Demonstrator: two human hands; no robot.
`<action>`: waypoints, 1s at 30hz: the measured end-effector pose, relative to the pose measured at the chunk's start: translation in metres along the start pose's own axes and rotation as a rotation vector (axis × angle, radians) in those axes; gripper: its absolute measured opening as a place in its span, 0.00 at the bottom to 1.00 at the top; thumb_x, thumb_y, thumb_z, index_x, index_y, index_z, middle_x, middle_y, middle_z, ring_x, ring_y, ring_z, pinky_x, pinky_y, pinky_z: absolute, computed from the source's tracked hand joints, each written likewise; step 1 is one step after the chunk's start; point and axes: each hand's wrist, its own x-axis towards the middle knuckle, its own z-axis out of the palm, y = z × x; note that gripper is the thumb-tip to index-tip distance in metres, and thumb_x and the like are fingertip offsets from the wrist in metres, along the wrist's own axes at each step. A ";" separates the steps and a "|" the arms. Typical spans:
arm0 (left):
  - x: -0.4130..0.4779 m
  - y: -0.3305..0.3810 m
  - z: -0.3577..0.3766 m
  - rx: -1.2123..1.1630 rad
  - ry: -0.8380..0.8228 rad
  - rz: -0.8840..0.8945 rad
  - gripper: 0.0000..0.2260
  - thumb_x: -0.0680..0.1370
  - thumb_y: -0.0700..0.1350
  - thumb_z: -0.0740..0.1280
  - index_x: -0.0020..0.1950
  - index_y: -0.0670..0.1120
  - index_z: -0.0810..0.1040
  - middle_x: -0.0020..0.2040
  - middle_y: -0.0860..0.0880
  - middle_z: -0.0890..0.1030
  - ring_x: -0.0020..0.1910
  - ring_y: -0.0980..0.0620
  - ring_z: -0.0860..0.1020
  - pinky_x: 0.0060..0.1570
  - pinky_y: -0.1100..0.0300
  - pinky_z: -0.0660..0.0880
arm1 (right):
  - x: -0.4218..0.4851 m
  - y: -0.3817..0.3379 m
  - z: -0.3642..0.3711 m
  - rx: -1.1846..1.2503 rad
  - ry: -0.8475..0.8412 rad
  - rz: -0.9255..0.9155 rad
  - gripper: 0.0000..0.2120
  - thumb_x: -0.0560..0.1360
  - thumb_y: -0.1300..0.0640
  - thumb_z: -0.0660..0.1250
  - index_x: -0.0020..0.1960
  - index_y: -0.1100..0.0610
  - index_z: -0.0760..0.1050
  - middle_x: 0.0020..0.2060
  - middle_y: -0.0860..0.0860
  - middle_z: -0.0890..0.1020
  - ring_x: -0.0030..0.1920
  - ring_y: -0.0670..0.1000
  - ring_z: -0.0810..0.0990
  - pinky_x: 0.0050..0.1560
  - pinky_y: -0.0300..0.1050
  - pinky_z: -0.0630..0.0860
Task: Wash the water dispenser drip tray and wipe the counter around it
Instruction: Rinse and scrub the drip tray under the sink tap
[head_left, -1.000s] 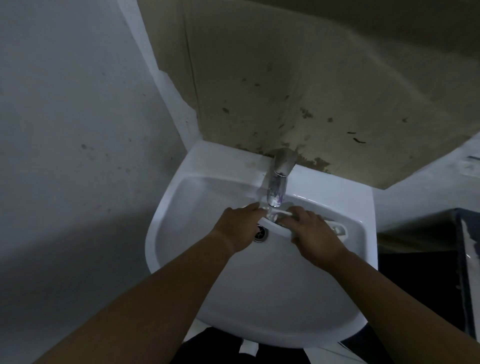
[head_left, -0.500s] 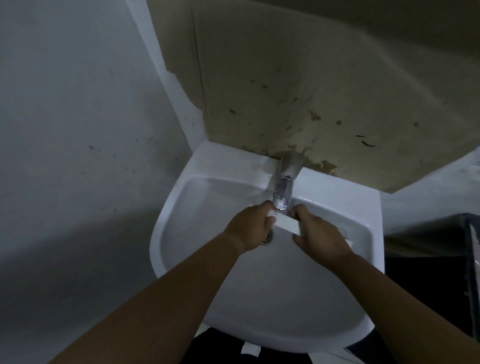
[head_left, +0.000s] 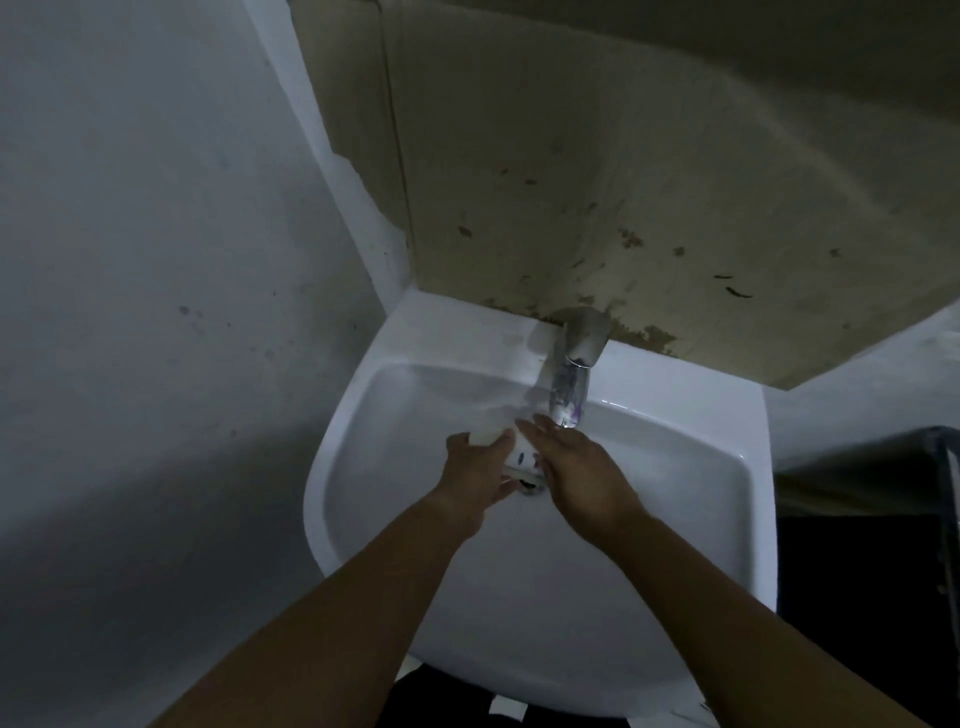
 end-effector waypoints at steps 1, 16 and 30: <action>0.000 -0.003 -0.001 -0.055 0.031 0.005 0.20 0.77 0.47 0.70 0.63 0.44 0.65 0.57 0.42 0.77 0.49 0.46 0.80 0.43 0.54 0.80 | -0.003 0.000 0.005 -0.045 0.024 -0.029 0.27 0.78 0.55 0.62 0.77 0.52 0.64 0.70 0.59 0.74 0.66 0.61 0.75 0.65 0.56 0.73; 0.013 0.021 -0.041 -0.226 -0.061 0.052 0.10 0.84 0.49 0.58 0.64 0.49 0.69 0.57 0.44 0.74 0.51 0.45 0.78 0.48 0.52 0.76 | -0.015 0.022 -0.003 0.493 0.308 0.352 0.18 0.81 0.54 0.62 0.70 0.50 0.72 0.65 0.47 0.77 0.61 0.46 0.76 0.61 0.40 0.72; 0.010 0.036 -0.081 0.216 -0.002 0.161 0.15 0.80 0.39 0.59 0.62 0.56 0.70 0.59 0.45 0.79 0.53 0.47 0.81 0.47 0.55 0.74 | -0.002 0.011 -0.003 0.674 0.138 0.578 0.08 0.80 0.50 0.62 0.50 0.50 0.79 0.39 0.50 0.84 0.34 0.49 0.84 0.42 0.51 0.82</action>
